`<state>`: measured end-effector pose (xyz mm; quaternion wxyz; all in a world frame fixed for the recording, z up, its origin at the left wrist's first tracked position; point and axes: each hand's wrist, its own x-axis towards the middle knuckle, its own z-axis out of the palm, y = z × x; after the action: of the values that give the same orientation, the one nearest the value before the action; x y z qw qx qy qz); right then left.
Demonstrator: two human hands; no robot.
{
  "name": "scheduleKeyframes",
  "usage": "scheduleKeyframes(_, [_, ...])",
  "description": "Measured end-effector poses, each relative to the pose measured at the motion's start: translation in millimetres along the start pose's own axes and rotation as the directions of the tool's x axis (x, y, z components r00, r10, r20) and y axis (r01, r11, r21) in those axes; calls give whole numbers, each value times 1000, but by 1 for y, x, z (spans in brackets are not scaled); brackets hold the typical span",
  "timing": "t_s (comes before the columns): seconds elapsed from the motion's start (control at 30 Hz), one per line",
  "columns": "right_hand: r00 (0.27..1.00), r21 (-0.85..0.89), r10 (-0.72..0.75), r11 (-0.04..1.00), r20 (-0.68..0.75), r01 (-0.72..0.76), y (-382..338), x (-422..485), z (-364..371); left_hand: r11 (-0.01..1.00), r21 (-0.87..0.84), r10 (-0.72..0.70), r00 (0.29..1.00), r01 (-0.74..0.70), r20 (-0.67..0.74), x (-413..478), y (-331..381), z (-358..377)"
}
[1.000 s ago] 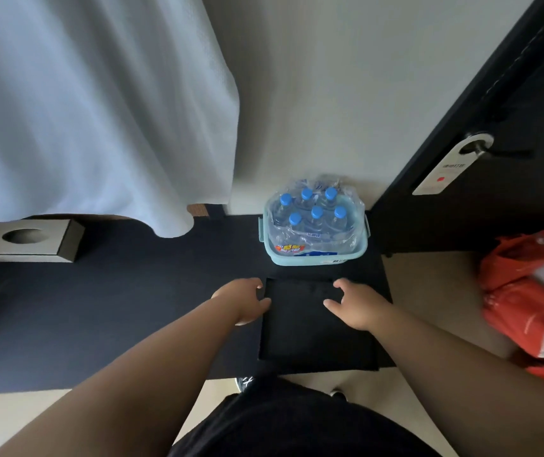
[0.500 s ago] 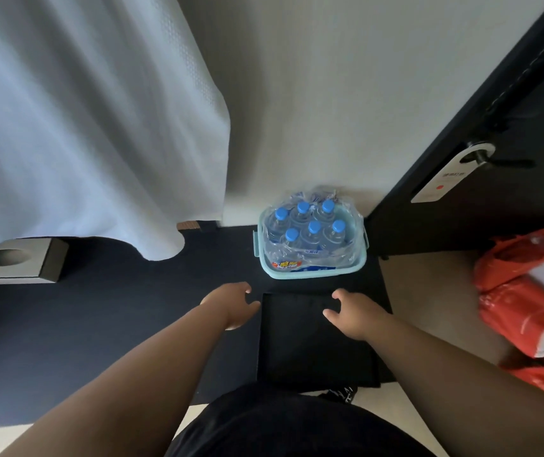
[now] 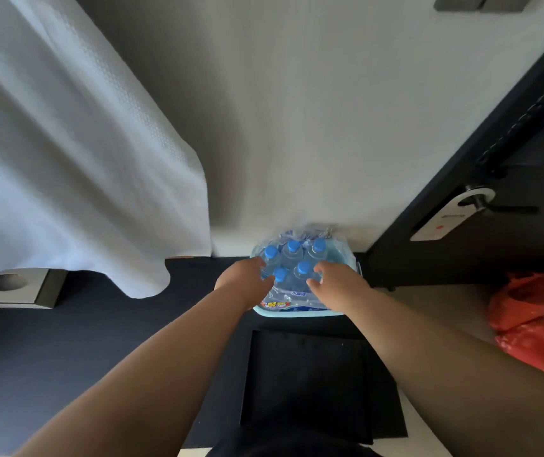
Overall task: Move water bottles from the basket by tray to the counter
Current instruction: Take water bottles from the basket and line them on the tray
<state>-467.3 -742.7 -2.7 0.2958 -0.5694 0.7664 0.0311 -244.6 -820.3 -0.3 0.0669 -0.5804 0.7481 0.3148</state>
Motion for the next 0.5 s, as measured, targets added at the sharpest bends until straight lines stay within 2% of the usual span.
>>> scheduleKeyframes(0.23, [1000, 34, 4, 999, -1, -4, -10, 35, -2, 998, 68, 7, 1000, -6, -16, 31, 21, 11])
scheduleKeyframes(0.5, [997, 41, 61, 997, 44, -63, -15, 54, 25, 962, 274, 0, 1000, -4, 14, 43, 26, 38])
